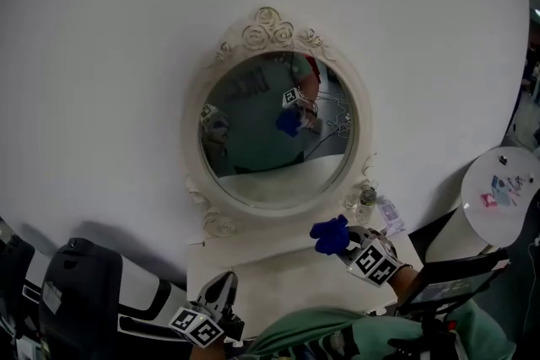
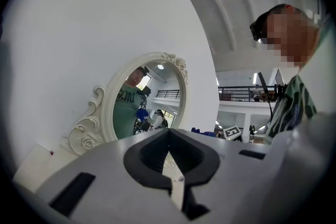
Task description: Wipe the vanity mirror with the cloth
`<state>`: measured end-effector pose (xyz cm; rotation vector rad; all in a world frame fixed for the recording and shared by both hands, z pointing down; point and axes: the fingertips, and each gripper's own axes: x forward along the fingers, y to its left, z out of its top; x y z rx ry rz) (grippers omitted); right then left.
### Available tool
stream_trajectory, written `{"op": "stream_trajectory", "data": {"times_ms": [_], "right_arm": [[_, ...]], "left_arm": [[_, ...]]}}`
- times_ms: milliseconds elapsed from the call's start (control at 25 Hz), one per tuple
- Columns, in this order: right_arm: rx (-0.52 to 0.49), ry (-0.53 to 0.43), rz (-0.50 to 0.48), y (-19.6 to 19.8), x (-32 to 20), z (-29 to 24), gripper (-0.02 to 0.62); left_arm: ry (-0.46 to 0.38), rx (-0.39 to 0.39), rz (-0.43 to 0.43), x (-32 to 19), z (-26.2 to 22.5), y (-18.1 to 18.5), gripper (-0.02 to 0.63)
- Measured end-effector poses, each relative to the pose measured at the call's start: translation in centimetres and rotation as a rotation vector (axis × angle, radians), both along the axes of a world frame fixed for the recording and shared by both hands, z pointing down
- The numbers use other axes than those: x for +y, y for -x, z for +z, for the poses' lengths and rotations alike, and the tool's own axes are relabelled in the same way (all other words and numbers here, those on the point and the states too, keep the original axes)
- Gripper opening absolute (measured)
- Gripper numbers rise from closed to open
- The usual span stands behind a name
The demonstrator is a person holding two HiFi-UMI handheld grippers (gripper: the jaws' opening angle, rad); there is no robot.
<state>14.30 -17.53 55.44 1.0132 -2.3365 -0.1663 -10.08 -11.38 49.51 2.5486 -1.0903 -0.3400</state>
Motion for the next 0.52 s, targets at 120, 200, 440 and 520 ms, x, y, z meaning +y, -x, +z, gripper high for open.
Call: {"op": "stream_trajectory", "data": {"times_ms": [120,200,440,520], "right_arm": [[-0.013,-0.001,-0.018,0.1,0.2,0.5,0.075],[-0.019,-0.002,-0.026,0.4,0.2,0.8,0.075],[-0.014,-0.005,-0.038,0.4,0.2,1.3,0.075],[-0.008,-0.005,-0.041,0.3,0.3,1.3,0.075]], "left_arm": [[0.007,0.004,-0.004,0.5,0.0,-0.5,0.009],[0.009,-0.004,-0.006,0.6,0.1,-0.6,0.009],[0.011,-0.008,-0.019,0.8,0.4,-0.7,0.009],[0.012,-0.008,-0.023,0.9,0.5,-0.7,0.009]]}}
